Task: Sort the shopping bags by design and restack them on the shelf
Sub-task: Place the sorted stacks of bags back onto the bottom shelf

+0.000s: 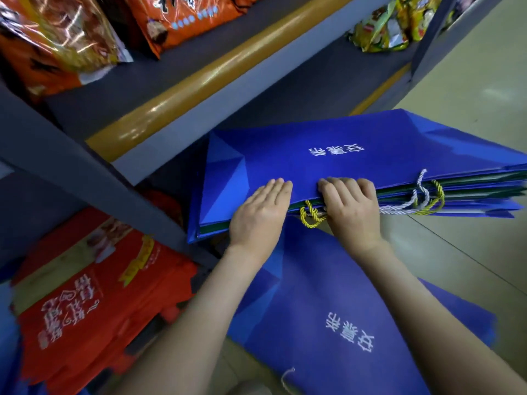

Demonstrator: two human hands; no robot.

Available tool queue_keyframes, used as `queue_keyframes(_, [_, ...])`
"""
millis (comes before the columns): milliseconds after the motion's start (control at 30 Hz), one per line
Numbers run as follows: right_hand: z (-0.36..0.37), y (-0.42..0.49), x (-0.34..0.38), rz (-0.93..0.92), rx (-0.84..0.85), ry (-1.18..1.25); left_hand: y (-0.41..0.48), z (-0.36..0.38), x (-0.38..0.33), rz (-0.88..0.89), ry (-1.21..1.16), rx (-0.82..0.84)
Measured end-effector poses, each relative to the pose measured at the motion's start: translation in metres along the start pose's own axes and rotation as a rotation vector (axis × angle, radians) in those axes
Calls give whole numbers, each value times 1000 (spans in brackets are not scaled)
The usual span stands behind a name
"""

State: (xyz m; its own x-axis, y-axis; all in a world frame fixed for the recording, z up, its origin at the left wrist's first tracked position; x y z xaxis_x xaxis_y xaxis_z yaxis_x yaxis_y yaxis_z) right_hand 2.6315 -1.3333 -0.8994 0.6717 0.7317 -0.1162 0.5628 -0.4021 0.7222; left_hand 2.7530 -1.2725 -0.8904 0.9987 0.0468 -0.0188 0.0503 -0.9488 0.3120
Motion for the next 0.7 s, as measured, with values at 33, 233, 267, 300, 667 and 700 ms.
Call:
queue_keyframes(33, [6, -4, -2, -8, -5, 3, 1, 9, 0, 1, -1, -6])
queue_keyframes(233, [1, -38, -2, 86, -71, 141, 5, 41, 21, -41, -5, 0])
queue_keyframes(267, [-3, -48, -8, 274, -70, 220, 3, 43, 24, -45, -2, 10])
queue_keyframes(300, [-1, -64, -17, 543, -46, 347, 2, 47, 26, -50, 2, 23])
queue_keyframes(667, [68, -56, -7, 1667, -124, 1381, -3, 44, 12, -25, -17, -14])
queue_keyframes(700, [63, -49, -12, 1579, -119, 1270, -3, 43, 11, -31, -25, -37])
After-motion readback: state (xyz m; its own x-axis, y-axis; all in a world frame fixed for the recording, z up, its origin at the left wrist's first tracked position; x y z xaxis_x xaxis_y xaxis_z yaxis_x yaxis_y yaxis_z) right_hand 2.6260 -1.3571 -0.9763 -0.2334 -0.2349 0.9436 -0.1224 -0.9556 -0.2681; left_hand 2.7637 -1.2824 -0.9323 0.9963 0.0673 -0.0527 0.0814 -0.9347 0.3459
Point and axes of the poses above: each hand's wrist, its own y-axis towards the middle knuckle, its own z-axis out of the palm, x = y × z, the point moved 6 cm from there along y, towards the middle knuckle, and after that the axes turned 1 degree about x, right-handed, at the moved point
